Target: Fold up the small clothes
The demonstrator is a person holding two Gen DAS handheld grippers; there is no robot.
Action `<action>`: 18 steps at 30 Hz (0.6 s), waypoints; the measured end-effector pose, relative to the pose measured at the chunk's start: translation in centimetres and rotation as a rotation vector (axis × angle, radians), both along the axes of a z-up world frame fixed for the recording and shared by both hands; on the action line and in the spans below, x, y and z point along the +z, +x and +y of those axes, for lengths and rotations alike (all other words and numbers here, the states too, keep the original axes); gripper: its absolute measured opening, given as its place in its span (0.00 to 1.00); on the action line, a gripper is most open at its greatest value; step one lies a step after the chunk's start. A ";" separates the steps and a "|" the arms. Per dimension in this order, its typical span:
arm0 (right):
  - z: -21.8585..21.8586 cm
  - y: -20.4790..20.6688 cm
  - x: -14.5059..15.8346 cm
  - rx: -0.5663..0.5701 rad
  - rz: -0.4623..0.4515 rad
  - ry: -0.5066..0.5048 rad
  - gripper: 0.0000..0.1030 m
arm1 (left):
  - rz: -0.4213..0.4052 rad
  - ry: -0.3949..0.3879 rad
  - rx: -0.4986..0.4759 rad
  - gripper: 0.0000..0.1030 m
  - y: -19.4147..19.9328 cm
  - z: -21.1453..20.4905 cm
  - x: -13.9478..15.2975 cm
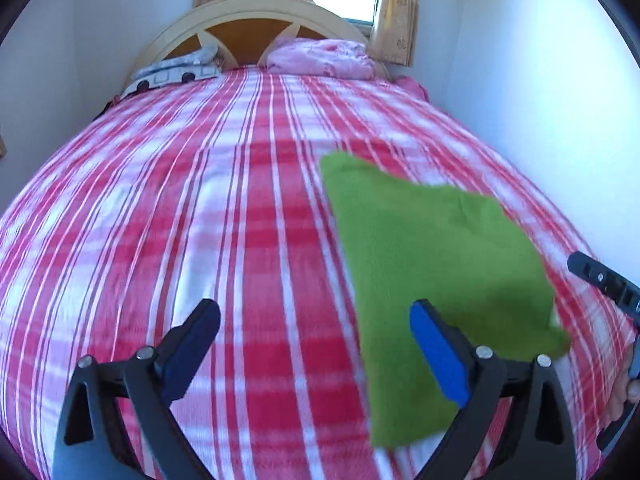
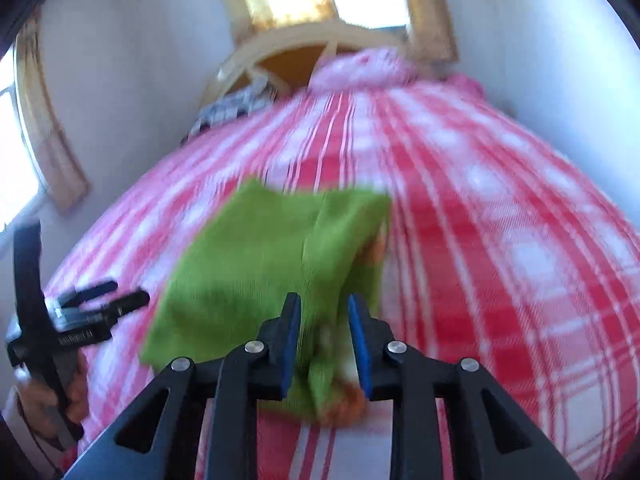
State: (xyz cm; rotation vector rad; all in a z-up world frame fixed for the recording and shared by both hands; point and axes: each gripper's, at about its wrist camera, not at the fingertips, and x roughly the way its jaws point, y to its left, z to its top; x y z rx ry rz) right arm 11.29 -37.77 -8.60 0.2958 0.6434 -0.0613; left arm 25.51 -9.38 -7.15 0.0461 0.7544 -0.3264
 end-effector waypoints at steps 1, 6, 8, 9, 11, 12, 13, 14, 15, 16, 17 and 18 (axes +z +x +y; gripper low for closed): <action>-0.7 1.5 0.3 -0.007 0.014 0.025 0.30 | -0.008 0.007 0.001 0.95 0.5 -0.5 0.1; -3.4 9.2 -1.5 -0.037 0.132 0.106 0.31 | 0.051 0.016 0.018 0.95 3.8 -3.5 -1.1; -4.4 12.1 -3.0 -0.030 0.196 0.168 0.31 | 0.071 0.012 0.021 0.95 4.3 -4.3 -2.0; -4.9 13.6 -4.2 -0.028 0.233 0.213 0.31 | 0.081 0.012 0.023 0.95 4.5 -4.7 -2.5; -4.4 14.6 -4.9 0.001 0.225 0.180 0.15 | 0.089 -0.004 0.033 0.95 4.3 -4.9 -3.1; -3.4 15.0 -4.6 0.037 0.212 0.111 0.05 | 0.094 -0.024 0.039 0.96 4.4 -4.7 -3.4; -2.0 15.5 -4.0 0.090 0.186 0.038 0.06 | 0.099 -0.035 0.044 0.98 4.4 -4.7 -3.6; -1.3 15.8 -3.5 0.129 0.153 0.016 0.06 | 0.105 -0.044 0.060 1.00 4.5 -4.6 -4.0; -0.8 16.1 -3.0 0.157 0.120 0.000 0.05 | 0.112 -0.053 0.075 1.00 4.6 -4.4 -4.3; -0.5 16.4 -2.7 0.171 0.099 -0.024 0.05 | 0.120 -0.064 0.083 1.00 4.6 -4.4 -4.4; -0.6 16.9 -2.7 0.174 0.093 -0.051 0.05 | 0.126 -0.072 0.088 1.00 4.7 -4.4 -4.6; -0.9 17.6 -3.1 0.160 0.109 -0.075 0.05 | 0.127 -0.068 0.088 1.00 4.7 -4.5 -4.5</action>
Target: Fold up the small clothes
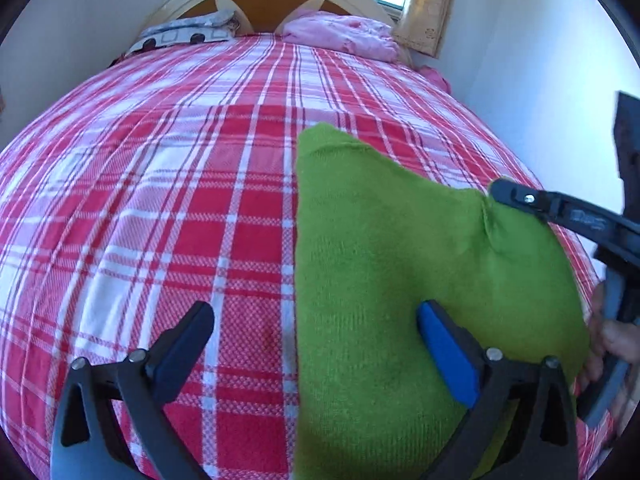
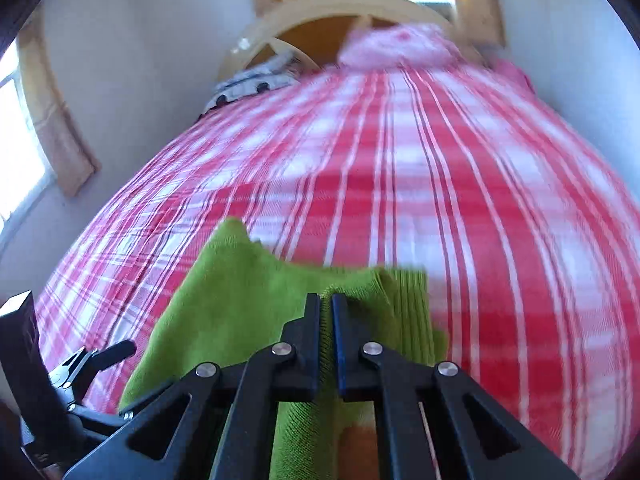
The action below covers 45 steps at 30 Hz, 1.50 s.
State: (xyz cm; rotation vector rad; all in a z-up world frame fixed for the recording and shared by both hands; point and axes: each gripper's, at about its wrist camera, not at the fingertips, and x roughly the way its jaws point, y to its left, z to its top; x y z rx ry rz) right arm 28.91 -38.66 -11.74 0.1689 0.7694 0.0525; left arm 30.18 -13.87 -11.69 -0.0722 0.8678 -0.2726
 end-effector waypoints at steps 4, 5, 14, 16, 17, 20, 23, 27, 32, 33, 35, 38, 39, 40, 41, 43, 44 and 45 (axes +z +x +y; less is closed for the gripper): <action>-2.2 1.0 -3.3 -0.041 0.033 0.008 0.05 | -0.025 0.073 -0.026 1.00 0.0 -1.4 -0.1; -2.7 1.6 -3.6 -0.045 0.030 -0.005 0.05 | -0.034 0.087 -0.029 1.00 -0.1 -1.7 -0.1; -4.1 -4.4 -0.5 -0.125 -0.011 0.023 0.10 | -0.002 0.057 -0.046 1.00 0.6 -1.7 -0.6; -3.1 -7.1 0.8 -0.063 -0.022 0.132 0.21 | 0.010 0.044 -0.047 1.00 0.8 -1.6 -0.7; -2.5 -8.1 1.0 -0.050 -0.029 0.129 0.41 | 0.015 0.042 -0.047 1.00 0.9 -1.6 -0.7; -0.9 -10.3 0.5 -0.021 -0.036 0.112 0.61 | 0.022 0.037 -0.043 1.00 1.0 -1.7 -0.8; 0.5 -10.3 -1.7 -0.039 0.062 0.004 0.33 | 0.011 0.059 -0.042 1.00 0.9 -1.9 -0.7; 0.9 -11.4 -2.5 -0.075 0.074 -0.032 0.19 | -0.004 0.083 -0.056 1.00 0.6 -2.2 -0.6; -1.3 -13.9 -4.1 -0.153 0.021 0.132 0.19 | -0.014 0.091 -0.067 1.00 0.5 -2.4 -0.6; -1.6 -14.1 -4.3 -0.165 0.006 0.162 0.19 | -0.023 0.099 -0.067 1.00 0.4 -2.5 -0.6; -2.0 -14.1 -4.8 -0.181 -0.003 0.209 0.31 | -0.031 0.105 -0.064 1.00 0.3 -2.6 -0.6; -3.1 -14.4 -5.3 -0.222 0.002 0.275 0.50 | -0.031 0.103 -0.061 1.00 0.3 -2.5 -0.6; -3.1 -14.2 -5.2 -0.220 0.001 0.279 0.51 | -0.031 0.102 -0.060 1.00 0.3 -2.5 -0.6; -2.9 -14.1 -5.2 -0.221 0.002 0.271 0.51 | -0.035 0.104 -0.058 1.00 0.2 -2.5 -0.6; -2.5 -14.1 -5.0 -0.223 0.001 0.245 0.51 | -0.039 0.108 -0.056 1.00 0.1 -2.5 -0.5; -2.1 -14.1 -4.9 -0.222 -0.006 0.219 0.53 | -0.043 0.111 -0.050 1.00 -0.2 -2.4 -0.4; -2.1 -14.2 -4.9 -0.225 -0.011 0.223 0.54 | -0.040 0.106 -0.051 1.00 -0.4 -2.2 -0.4; -2.3 -14.3 -5.0 -0.226 -0.014 0.232 0.54 | -0.032 0.094 -0.051 1.00 -0.6 -1.9 -0.3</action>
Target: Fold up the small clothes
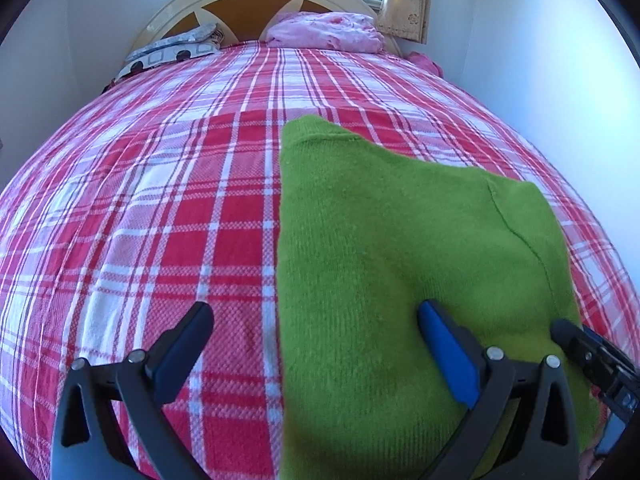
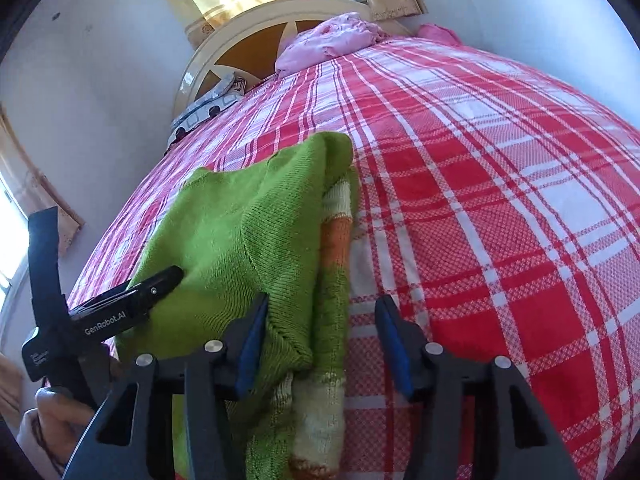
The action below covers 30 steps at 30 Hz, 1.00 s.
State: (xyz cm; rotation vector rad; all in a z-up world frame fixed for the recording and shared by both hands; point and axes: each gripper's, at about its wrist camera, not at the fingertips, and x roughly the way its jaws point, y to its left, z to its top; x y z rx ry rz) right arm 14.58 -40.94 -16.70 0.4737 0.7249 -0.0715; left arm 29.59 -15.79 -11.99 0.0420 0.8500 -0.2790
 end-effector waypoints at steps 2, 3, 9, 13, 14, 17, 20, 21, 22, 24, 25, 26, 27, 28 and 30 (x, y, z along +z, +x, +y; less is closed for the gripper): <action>-0.3 0.0 -0.1 0.000 -0.006 0.019 0.56 | 0.044 -0.063 0.010 1.00 -0.4 1.1 0.0; -0.3 0.0 -0.1 0.001 -0.007 0.021 0.56 | 0.064 -0.099 0.019 1.00 -0.7 1.8 0.0; -0.3 -0.2 -0.1 0.002 -0.014 0.034 0.57 | 0.027 -0.084 0.006 1.00 -3.0 2.4 1.5; -0.5 -0.3 -0.2 0.003 -0.023 0.054 0.58 | -0.068 0.023 -0.033 1.00 -4.4 1.5 2.9; -0.6 -0.3 -0.2 0.003 -0.025 0.061 0.58 | -0.082 0.039 -0.040 1.00 -4.5 1.4 3.1; -0.9 -0.4 -0.4 0.006 -0.032 0.081 0.59 | -0.115 0.090 -0.067 1.00 -4.6 0.7 3.2; -1.1 -0.4 -0.5 0.009 -0.038 0.095 0.59 | -0.117 0.099 -0.080 1.00 -4.0 0.4 3.0; -1.2 -0.4 -0.5 0.010 -0.039 0.098 0.60 | -0.113 0.098 -0.085 1.00 -3.7 0.2 3.0; -1.2 -0.5 -0.5 0.010 -0.041 0.101 0.60 | -0.103 0.099 -0.088 1.00 -3.3 0.0 3.0; -1.2 -0.4 -0.5 0.011 -0.043 0.107 0.60 | -0.083 0.092 -0.092 1.00 -2.6 -0.2 2.8; -1.2 -0.4 -0.5 0.012 -0.044 0.110 0.60 | -0.068 0.075 -0.099 0.99 -2.3 -0.3 2.7; -1.3 -0.4 -0.5 0.012 -0.045 0.112 0.60 | -0.049 0.057 -0.107 0.99 -1.8 -0.4 2.4; -1.3 -0.5 -0.6 0.013 -0.046 0.117 0.60 | -0.033 0.049 -0.110 0.98 -1.6 -0.6 2.1; -1.3 -0.5 -0.6 0.014 -0.047 0.119 0.61 | -0.012 0.043 -0.111 0.98 -1.2 -0.7 1.6; -1.4 -0.5 -0.6 0.015 -0.048 0.122 0.61 | 0.008 0.004 -0.099 0.98 -1.0 -0.6 1.1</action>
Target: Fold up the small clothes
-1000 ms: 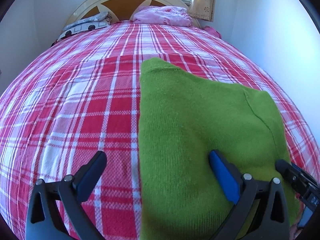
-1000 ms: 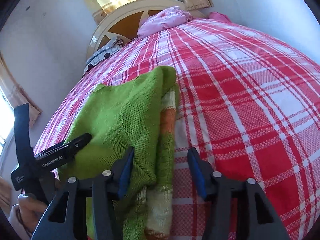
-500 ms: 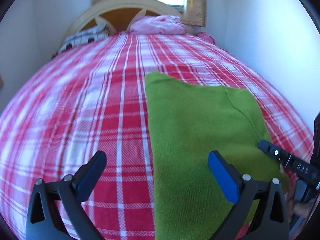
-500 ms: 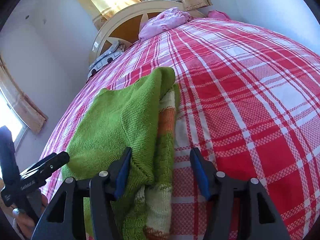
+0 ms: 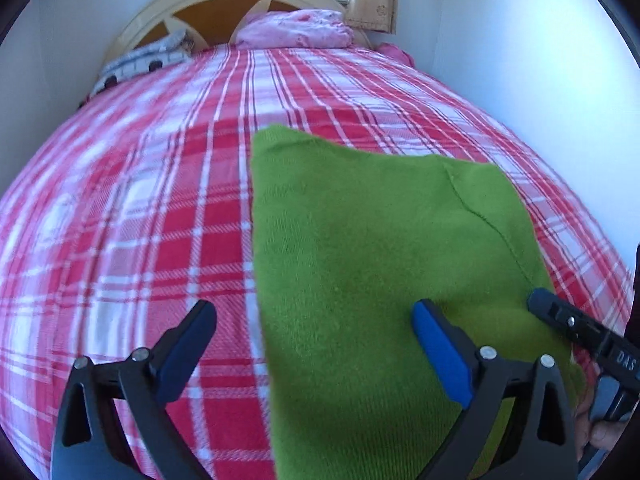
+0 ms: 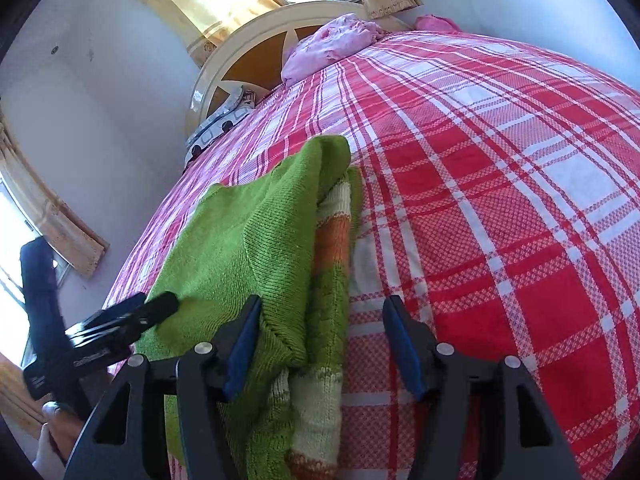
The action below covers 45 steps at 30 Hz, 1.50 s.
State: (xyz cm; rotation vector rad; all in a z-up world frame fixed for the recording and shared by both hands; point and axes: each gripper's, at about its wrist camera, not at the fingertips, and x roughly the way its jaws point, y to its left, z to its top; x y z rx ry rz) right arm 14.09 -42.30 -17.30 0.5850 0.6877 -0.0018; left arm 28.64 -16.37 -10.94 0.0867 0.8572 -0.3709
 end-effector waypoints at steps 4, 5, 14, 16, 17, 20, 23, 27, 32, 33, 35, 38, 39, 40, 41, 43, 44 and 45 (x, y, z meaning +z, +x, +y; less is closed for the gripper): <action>-0.1 0.1 0.0 0.002 -0.001 0.005 0.62 | 0.038 -0.079 -0.003 0.98 0.2 0.6 -0.7; -0.2 0.1 -0.1 0.004 -0.002 0.010 0.62 | 0.055 -0.107 -0.016 0.98 0.3 0.9 -0.8; -2.9 0.2 0.7 -0.008 -0.062 0.195 0.64 | 0.247 -0.394 -0.042 0.94 3.2 4.4 -1.1; -3.7 1.1 0.8 -0.032 -0.036 0.215 0.64 | 0.266 -0.408 -0.039 0.91 4.0 4.1 -1.3; -3.9 1.7 0.9 -0.027 -0.027 0.216 0.64 | 0.278 -0.407 -0.041 0.91 4.3 3.7 -1.6; -3.4 4.1 0.6 0.044 0.029 0.186 0.64 | 0.266 -0.375 -0.051 0.91 4.5 2.7 -2.1; -1.8 5.8 0.4 0.128 0.054 0.114 0.70 | 0.219 -0.287 -0.101 0.91 3.8 1.1 -2.1; 1.5 7.0 1.0 0.285 0.091 -0.018 0.72 | 0.210 -0.310 -0.155 0.85 3.3 0.8 -2.3; 0.6 7.4 0.0 0.275 0.063 0.063 0.72 | 0.205 -0.329 -0.157 0.81 3.3 1.0 -2.6; 0.6 7.2 -0.1 0.264 0.058 0.067 0.69 | 0.192 -0.317 -0.153 0.77 3.1 0.9 -2.6; 1.1 7.1 -0.1 0.246 0.064 0.040 0.51 | 0.167 -0.297 -0.149 0.69 2.6 0.7 -2.7; 2.6 6.5 0.6 0.207 0.073 -0.021 0.40 | 0.131 -0.287 -0.153 0.53 2.4 0.5 -2.5; 3.8 6.1 1.3 0.182 0.077 -0.088 0.39 | 0.120 -0.281 -0.152 0.47 2.2 0.5 -2.3; 5.1 5.8 2.1 0.164 0.080 -0.174 0.35 | 0.107 -0.278 -0.150 0.41 1.9 0.6 -2.0; 6.5 5.4 3.0 0.149 0.080 -0.268 0.33 | 0.094 -0.273 -0.150 0.38 1.6 0.5 -1.8; 9.2 4.6 4.3 0.116 0.065 -0.420 0.32 | 0.065 -0.257 -0.154 0.35 0.8 0.6 -1.0; 10.2 4.1 4.9 0.100 0.055 -0.462 0.32 | 0.051 -0.255 -0.157 0.35 0.4 0.7 -0.5; 11.3 3.2 5.6 0.081 0.034 -0.500 0.32 | 0.033 -0.256 -0.159 0.34 -0.3 1.0 0.1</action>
